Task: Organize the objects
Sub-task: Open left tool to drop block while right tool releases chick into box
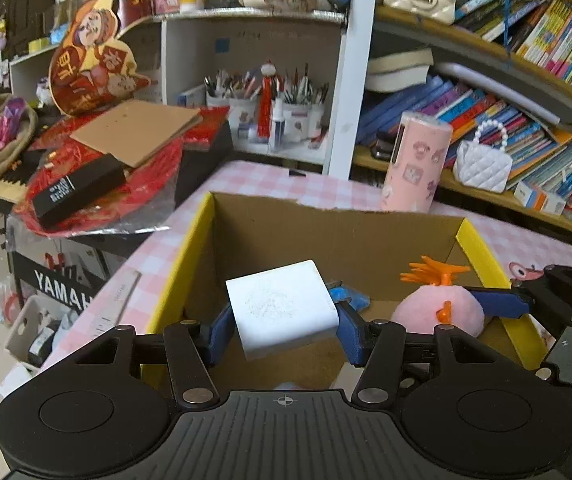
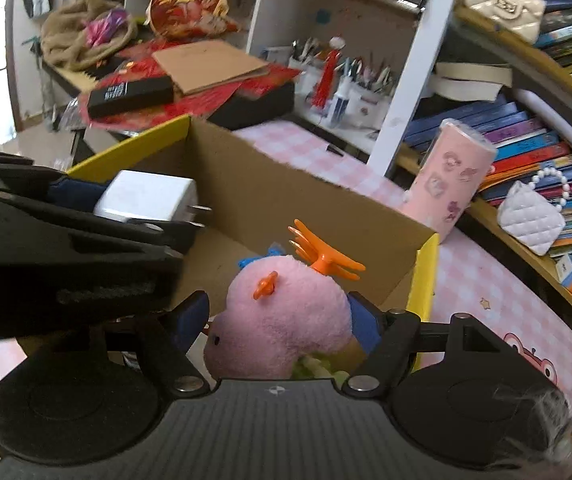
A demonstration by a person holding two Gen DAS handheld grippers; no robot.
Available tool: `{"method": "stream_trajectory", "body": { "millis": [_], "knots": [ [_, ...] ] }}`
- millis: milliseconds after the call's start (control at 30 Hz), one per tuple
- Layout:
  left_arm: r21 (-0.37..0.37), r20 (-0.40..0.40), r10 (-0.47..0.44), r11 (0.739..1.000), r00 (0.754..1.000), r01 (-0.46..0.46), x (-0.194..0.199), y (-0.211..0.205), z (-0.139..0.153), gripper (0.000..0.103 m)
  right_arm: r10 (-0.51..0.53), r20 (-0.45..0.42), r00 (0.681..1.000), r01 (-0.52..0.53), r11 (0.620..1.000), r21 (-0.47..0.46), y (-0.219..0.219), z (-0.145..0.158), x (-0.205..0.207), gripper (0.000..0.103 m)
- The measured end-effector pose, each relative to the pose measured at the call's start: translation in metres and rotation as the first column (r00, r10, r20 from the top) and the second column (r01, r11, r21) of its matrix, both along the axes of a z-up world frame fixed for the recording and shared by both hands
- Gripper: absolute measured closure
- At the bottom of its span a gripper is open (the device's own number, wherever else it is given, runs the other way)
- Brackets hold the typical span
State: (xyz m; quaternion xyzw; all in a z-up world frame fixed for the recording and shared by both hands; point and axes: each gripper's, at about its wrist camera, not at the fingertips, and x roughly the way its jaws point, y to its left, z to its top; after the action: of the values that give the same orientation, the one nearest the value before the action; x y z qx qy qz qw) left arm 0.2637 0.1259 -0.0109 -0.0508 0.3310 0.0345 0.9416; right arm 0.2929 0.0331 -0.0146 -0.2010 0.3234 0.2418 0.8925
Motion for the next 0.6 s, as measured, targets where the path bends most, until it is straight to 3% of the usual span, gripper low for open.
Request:
{"method": "stream_trajectory", "body": {
  "millis": [200, 267, 400, 600],
  "knots": [
    [0.002, -0.035, -0.005, 1.000, 0.999, 0.005, 0.009, -0.004, -0.008, 0.049, -0.005, -0.025, 1.000, 0.005, 1.000, 0.000, -0.001, -0.002, 0.004, 0.029],
    [0.011, -0.011, 0.001, 1.000, 1.000, -0.001, 0.008, -0.006, -0.005, 0.047, -0.013, -0.016, 1.000, 0.013, 1.000, 0.002, -0.001, -0.001, 0.004, 0.028],
    [0.024, 0.031, 0.003, 1.000, 1.000, -0.004, 0.003, -0.006, 0.007, 0.032, -0.036, 0.045, 0.998, 0.036, 0.999, 0.014, -0.004, 0.006, -0.001, 0.021],
    [0.003, 0.119, 0.020, 1.000, 0.993, -0.021, -0.021, -0.001, 0.031, 0.028, -0.089, 0.093, 0.992, 0.079, 0.992, 0.098, -0.019, 0.029, -0.016, 0.022]
  ]
}}
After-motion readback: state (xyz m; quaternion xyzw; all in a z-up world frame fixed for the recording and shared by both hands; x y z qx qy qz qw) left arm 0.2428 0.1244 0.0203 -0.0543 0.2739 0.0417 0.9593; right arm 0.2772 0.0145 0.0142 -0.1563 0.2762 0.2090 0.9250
